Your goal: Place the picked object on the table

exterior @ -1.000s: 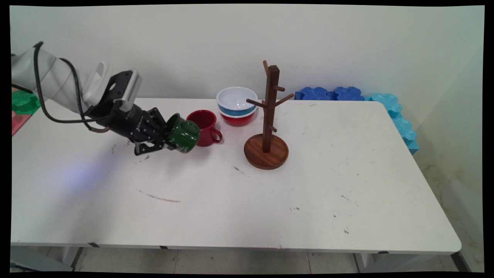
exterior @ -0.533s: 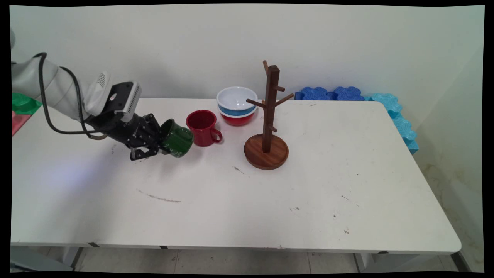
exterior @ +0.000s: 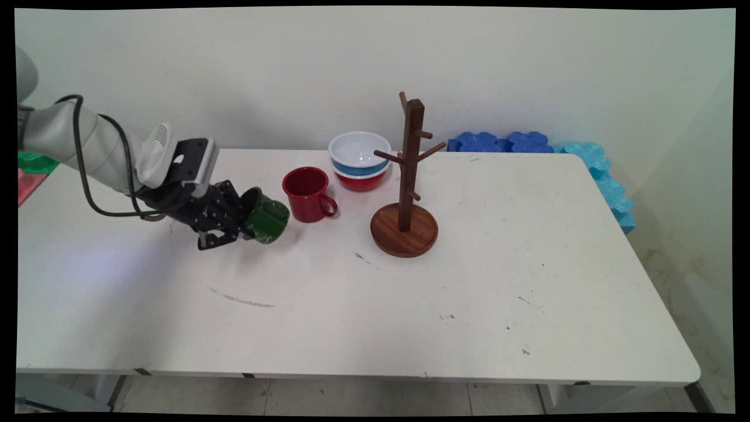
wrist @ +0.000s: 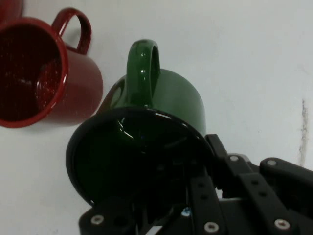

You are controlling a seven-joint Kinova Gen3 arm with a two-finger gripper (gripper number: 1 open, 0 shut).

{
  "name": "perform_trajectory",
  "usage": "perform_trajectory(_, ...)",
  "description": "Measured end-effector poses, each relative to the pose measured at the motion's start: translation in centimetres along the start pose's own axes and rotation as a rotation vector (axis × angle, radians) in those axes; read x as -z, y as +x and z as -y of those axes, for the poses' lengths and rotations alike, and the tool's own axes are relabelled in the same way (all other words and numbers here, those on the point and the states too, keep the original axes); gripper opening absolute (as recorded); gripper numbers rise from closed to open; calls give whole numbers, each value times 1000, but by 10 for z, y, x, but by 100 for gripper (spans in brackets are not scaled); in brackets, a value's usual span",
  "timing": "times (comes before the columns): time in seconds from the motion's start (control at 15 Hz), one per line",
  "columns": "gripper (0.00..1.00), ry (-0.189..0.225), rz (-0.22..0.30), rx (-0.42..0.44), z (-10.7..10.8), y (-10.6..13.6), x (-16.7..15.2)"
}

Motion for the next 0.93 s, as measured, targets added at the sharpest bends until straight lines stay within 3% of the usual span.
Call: perform_trajectory(0.93, 0, 29, 67, 8, -3, -10, -28)
